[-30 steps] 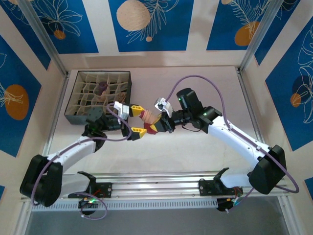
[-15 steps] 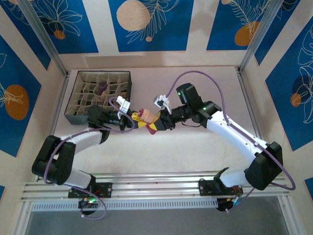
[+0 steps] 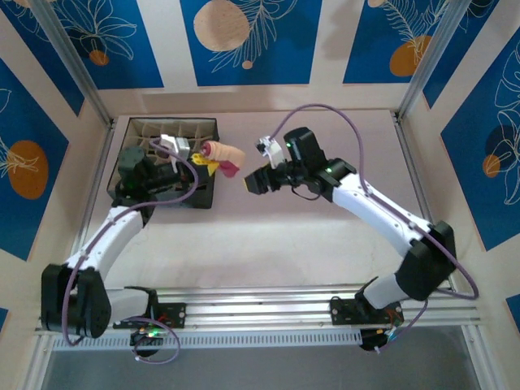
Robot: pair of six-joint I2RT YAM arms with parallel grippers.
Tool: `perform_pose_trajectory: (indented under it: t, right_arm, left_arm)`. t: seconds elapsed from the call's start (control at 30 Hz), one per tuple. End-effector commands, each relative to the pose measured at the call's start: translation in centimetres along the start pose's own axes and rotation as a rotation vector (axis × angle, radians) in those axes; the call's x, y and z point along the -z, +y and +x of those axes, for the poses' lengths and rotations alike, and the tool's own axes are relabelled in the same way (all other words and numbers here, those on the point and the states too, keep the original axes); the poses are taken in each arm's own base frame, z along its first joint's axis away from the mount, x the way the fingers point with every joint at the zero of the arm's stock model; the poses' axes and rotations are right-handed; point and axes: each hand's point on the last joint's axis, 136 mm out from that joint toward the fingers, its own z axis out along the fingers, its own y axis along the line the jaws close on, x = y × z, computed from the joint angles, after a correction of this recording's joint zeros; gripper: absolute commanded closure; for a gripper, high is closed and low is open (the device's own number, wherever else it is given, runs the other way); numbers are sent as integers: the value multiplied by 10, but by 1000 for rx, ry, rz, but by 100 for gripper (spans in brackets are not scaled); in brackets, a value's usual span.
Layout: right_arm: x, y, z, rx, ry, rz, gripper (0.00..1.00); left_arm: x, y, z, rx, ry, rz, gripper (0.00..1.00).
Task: Roll the socks
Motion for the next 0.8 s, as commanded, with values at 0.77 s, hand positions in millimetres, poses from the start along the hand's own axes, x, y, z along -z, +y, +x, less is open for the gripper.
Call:
perform_pose_trajectory:
  t: [0.77]
  right_arm:
    - [-200,-36,16,-232,299,171,52]
  left_arm:
    - [90,170,135,266,537,-659,100]
